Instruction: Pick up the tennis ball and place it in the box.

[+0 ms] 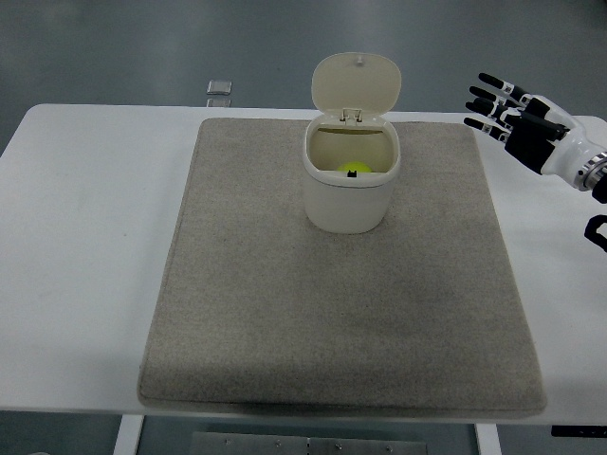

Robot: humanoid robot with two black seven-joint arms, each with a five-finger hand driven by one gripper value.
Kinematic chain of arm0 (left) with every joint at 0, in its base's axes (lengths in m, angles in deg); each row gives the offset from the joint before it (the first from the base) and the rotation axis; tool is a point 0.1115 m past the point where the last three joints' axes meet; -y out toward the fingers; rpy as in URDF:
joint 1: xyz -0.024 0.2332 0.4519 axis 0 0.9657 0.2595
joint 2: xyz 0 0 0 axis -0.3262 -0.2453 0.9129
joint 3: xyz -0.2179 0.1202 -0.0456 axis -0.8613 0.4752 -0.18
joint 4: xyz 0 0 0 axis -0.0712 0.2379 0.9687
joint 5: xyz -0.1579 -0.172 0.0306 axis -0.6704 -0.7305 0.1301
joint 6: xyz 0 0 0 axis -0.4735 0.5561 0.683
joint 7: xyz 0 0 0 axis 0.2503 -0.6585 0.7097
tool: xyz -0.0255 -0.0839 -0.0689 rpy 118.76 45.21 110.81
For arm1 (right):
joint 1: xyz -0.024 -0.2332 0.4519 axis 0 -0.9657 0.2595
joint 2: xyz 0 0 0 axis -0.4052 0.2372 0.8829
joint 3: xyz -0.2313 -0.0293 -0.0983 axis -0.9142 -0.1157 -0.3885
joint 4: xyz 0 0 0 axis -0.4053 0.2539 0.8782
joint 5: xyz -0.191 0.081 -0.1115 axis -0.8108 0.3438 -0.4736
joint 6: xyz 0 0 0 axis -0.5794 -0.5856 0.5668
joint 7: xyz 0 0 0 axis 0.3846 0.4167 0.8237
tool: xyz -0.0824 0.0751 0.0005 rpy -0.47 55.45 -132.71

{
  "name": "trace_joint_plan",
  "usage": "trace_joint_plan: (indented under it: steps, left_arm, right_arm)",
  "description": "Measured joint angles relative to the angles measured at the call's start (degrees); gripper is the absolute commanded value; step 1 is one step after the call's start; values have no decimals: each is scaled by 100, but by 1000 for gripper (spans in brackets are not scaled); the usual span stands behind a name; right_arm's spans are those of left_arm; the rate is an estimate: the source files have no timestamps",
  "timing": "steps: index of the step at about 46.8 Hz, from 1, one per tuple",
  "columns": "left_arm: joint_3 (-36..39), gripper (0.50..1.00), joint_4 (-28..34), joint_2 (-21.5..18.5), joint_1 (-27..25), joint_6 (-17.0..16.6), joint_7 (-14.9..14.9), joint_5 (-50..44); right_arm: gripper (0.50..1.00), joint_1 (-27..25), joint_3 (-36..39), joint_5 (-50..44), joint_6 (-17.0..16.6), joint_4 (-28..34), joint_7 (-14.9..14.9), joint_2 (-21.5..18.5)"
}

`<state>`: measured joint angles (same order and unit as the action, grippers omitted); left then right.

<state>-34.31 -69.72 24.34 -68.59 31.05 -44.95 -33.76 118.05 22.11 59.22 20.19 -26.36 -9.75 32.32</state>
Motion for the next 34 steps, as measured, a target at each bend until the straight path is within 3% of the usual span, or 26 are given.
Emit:
trace_joint_plan:
  steps: [10, 34]
  left_arm:
    - [-2, 996, 0, 0, 0, 0, 0, -3]
    - [-3, 996, 0, 0, -1, 0, 1, 2]
  right_arm:
    - [913, 16, 81, 714, 101, 193, 148, -73]
    - [915, -79, 86, 414, 27, 290, 74, -379]
